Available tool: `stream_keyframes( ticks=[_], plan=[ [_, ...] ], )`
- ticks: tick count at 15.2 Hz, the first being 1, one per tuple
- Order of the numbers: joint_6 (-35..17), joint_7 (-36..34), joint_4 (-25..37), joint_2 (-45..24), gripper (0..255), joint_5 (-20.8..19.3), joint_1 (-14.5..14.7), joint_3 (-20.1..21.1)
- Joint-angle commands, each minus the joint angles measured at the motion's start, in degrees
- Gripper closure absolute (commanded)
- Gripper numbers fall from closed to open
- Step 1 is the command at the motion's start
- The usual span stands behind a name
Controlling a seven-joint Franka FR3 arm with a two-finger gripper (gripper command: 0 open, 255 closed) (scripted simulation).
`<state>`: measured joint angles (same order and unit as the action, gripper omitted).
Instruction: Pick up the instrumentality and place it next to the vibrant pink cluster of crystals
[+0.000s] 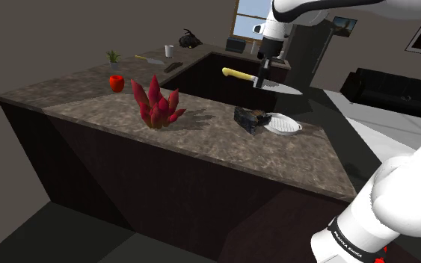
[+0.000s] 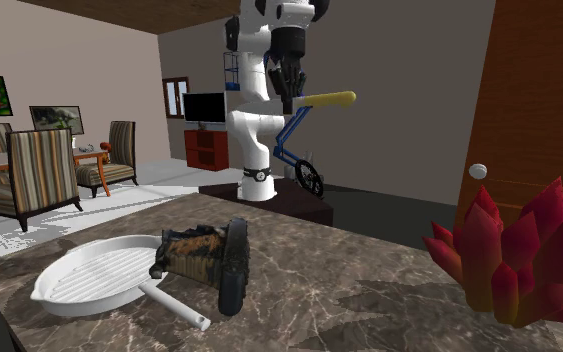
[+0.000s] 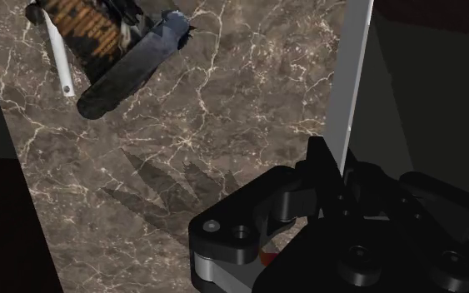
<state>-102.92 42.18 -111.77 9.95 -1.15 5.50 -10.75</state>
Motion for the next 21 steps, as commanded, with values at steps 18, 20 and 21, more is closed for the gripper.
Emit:
stream_keyframes(
  ticks=[18,20,21],
  plan=[
    [13.7,-2.6,57.6,-44.3,255,6.8,-0.7,2.0],
    [11.6,-2.5,54.6,-43.4,255,6.7,-0.4,1.9],
    [10.6,-2.5,53.3,-43.1,255,6.7,-0.3,1.9]
  ],
)
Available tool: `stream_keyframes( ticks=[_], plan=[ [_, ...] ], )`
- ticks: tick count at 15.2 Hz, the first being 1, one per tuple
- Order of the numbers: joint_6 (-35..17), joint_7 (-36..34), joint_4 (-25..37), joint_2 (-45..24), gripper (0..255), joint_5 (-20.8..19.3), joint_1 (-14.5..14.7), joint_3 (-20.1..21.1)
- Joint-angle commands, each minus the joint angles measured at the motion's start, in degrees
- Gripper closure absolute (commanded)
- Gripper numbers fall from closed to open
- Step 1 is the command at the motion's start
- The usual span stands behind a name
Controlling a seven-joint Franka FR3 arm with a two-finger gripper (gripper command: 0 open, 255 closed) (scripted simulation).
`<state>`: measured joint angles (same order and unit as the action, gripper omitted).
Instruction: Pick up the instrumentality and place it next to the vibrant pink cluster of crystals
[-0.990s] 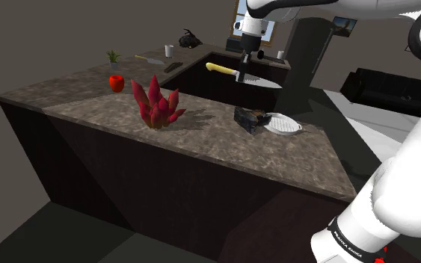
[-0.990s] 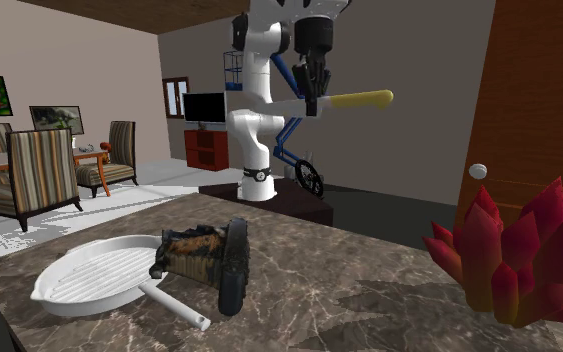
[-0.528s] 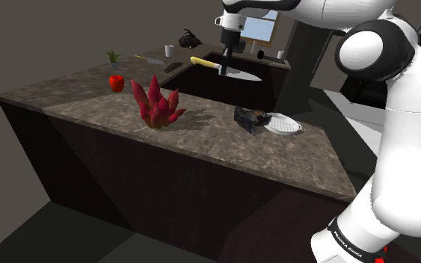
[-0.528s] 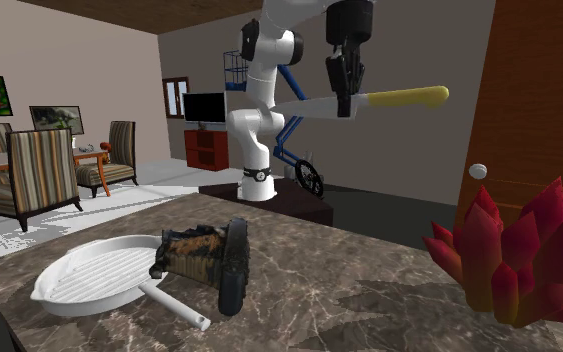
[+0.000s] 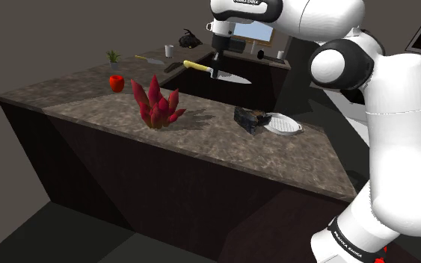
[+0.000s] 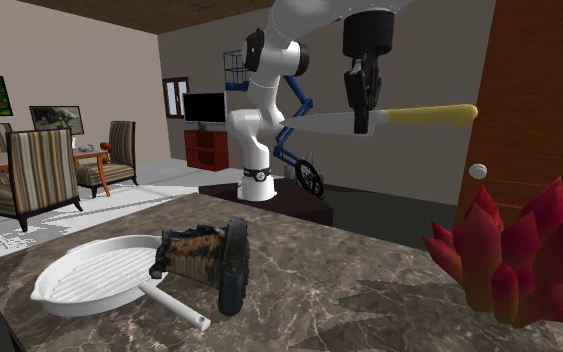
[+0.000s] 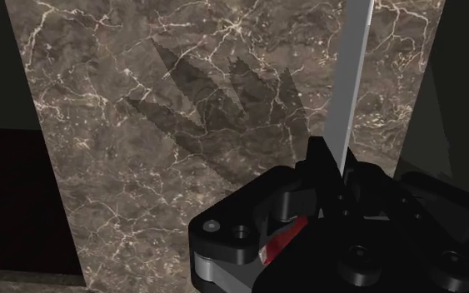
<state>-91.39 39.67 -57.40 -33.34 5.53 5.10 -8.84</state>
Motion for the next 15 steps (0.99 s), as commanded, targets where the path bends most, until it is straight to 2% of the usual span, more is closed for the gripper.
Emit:
stream_keyframes(
  ticks=[1,15],
  plan=[
    [-1.9,0.1,-2.4,0.5,255,0.0,0.2,0.0],
    [-13.6,0.5,-15.4,1.8,255,-0.1,0.9,0.0]
  ],
)
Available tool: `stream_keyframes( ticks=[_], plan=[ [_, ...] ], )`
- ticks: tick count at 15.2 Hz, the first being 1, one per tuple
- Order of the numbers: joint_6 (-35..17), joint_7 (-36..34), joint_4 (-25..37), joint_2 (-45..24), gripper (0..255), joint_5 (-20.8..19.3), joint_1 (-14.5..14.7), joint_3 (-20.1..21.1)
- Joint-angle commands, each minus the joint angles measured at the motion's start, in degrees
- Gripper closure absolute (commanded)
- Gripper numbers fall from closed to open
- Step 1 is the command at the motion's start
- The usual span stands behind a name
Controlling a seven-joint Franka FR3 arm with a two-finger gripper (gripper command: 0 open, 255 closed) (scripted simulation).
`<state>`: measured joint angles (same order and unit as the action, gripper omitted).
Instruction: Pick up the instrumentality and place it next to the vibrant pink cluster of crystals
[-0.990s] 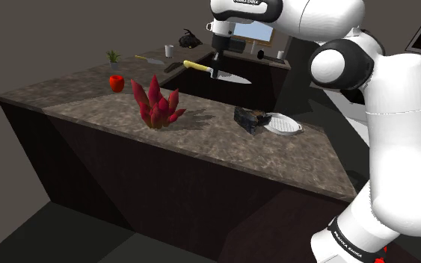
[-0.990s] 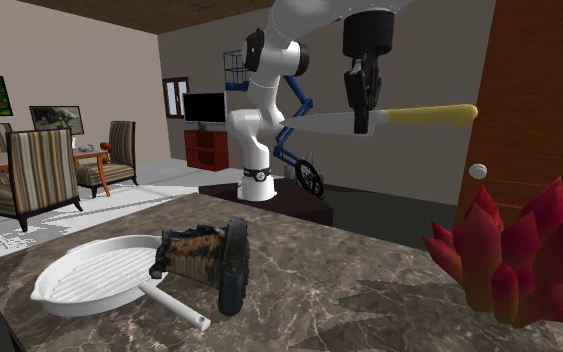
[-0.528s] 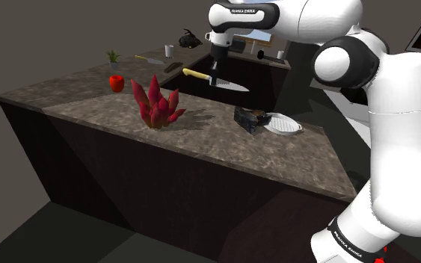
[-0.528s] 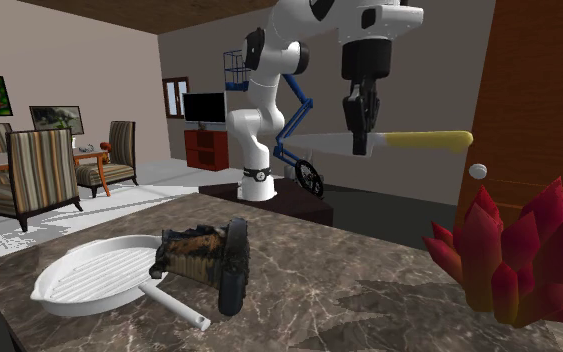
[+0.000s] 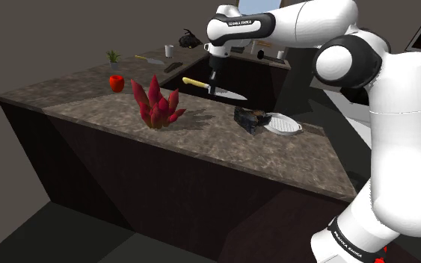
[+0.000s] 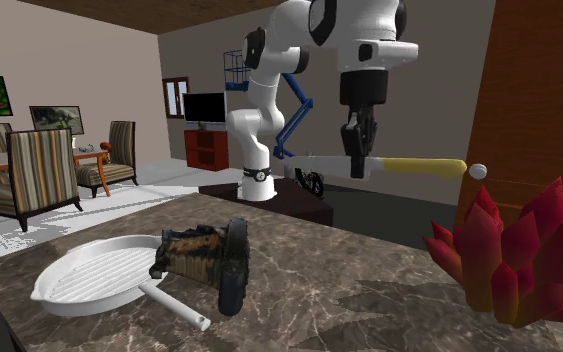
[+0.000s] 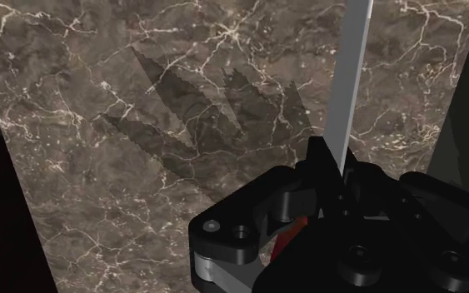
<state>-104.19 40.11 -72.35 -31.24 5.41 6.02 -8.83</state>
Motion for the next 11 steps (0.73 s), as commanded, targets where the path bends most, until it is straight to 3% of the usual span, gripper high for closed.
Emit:
stream_keyframes(
  ticks=[1,11],
  plan=[
    [-1.5,0.0,-1.1,-0.3,255,0.1,0.0,0.0],
    [-8.4,0.4,-6.8,-1.6,255,0.4,0.2,0.2]
  ],
)
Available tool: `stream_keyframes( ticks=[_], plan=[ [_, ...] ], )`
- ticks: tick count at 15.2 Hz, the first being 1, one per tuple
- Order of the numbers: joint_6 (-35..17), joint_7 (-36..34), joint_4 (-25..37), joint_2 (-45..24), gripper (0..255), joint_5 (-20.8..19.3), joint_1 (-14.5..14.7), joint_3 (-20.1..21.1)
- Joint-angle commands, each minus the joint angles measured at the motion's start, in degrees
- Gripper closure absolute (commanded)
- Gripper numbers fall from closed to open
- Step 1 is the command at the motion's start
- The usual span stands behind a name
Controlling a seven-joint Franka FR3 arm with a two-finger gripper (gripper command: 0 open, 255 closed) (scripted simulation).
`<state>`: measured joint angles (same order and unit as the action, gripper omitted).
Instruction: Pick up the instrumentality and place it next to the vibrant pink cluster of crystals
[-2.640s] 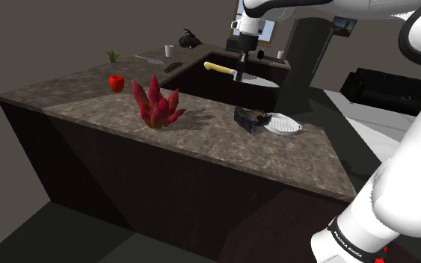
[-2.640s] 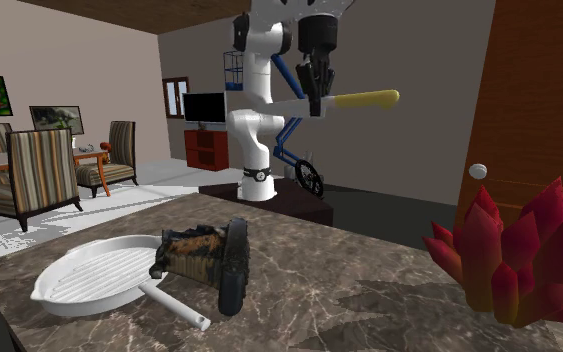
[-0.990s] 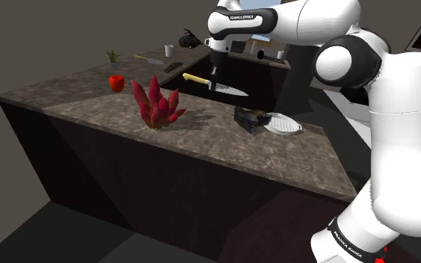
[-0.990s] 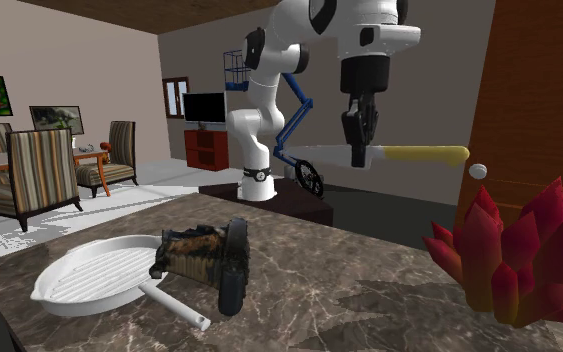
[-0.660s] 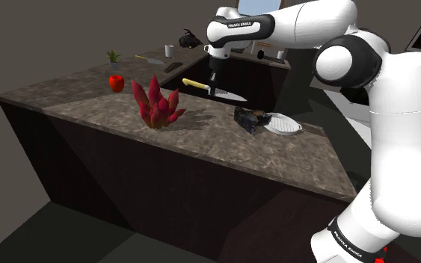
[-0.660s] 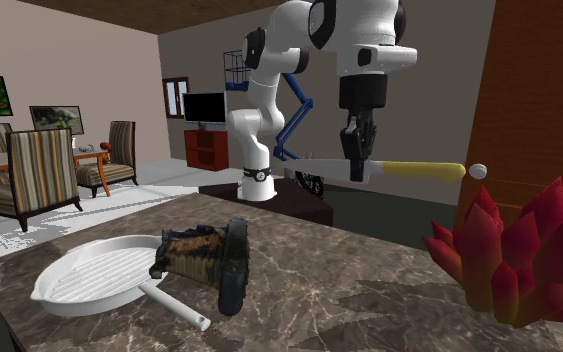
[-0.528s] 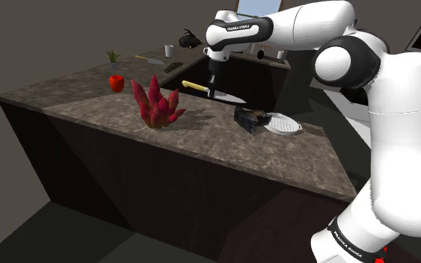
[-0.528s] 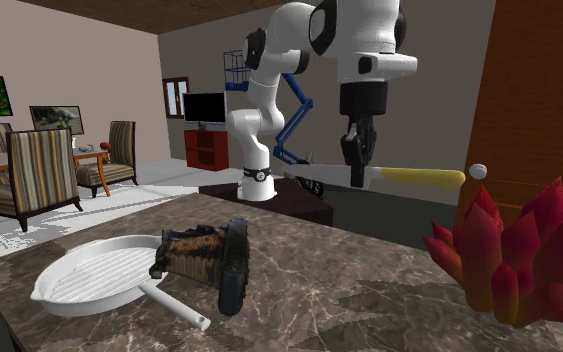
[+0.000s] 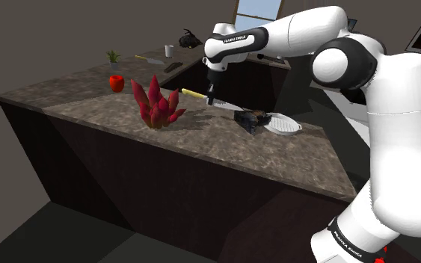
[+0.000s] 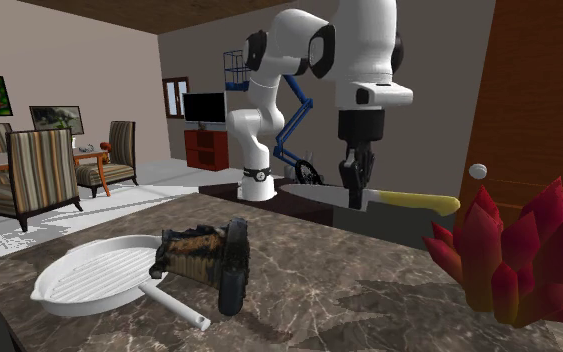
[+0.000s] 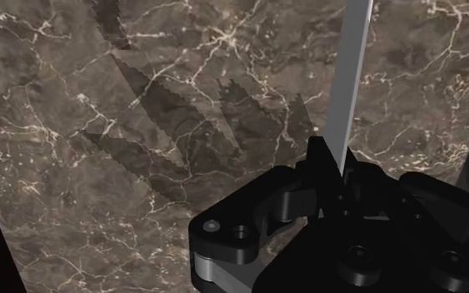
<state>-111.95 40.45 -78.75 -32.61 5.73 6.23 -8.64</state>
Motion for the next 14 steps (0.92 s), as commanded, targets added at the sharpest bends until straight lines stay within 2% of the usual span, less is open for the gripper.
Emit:
stream_keyframes(
  ticks=[1,14],
  plan=[
    [-1.3,0.1,-0.8,-0.5,255,0.1,0.0,0.0],
    [-9.3,0.6,-5.2,-4.1,255,0.8,-0.1,0.4]
  ],
)
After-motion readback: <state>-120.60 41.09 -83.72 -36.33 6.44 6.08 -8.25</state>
